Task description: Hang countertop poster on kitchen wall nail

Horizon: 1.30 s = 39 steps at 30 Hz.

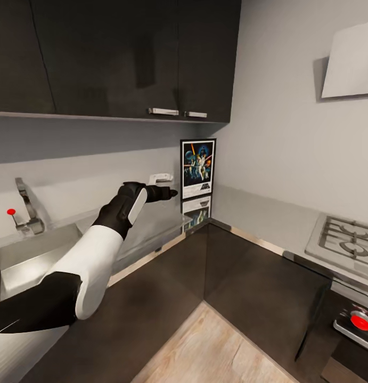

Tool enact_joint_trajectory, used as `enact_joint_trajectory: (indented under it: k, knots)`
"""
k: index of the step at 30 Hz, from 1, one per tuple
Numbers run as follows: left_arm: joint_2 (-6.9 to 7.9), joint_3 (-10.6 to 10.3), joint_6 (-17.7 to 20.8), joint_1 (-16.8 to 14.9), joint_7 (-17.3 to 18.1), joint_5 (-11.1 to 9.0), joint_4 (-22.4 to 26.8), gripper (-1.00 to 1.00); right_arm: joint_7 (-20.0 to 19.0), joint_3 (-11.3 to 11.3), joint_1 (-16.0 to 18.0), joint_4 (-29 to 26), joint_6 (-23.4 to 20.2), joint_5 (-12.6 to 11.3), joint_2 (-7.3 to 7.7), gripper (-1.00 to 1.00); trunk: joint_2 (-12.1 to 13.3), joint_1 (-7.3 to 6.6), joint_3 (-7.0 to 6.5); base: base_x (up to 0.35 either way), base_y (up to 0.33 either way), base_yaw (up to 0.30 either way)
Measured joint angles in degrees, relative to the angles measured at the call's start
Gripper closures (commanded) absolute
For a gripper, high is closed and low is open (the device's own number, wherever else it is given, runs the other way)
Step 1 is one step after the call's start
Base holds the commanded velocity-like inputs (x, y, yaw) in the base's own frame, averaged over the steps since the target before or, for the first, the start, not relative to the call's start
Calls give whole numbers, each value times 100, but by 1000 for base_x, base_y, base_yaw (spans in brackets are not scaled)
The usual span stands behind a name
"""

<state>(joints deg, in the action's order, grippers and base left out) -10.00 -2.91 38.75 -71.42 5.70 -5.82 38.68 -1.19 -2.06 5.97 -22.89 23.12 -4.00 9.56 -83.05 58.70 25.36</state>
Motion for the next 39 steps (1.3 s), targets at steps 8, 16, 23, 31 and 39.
enact_joint_trajectory:
  k: [8, 16, 23, 31, 39]
  knots:
    - [0, -4, -3, 0, 0, -11, -149, -100, 0, 1, -2, 0, -2, 2, -6, -100, 0, 2, 0, 202, -1, 0]
    - [0, -2, 6, 0, -6, -14, -154, -100, 11, 17, -1, 13, -19, 15, -11, -100, 0, 1, 0, 153, -115, 0]
    - [0, -4, 6, 0, -10, -14, -150, -100, 1, 33, -2, 198, -20, 19, -7, -100, 0, 3, 0, 108, -58, 0]
    - [0, -6, 8, 0, -20, -350, -146, -100, 0, 62, -2, 258, -20, 40, -39, -100, 0, 3, 0, 176, -5, 0]
    - [0, -6, 9, 0, -25, -448, -146, -100, -4, 82, -2, 410, -19, 434, -65, -100, 0, 2, 0, 198, 0, 0]
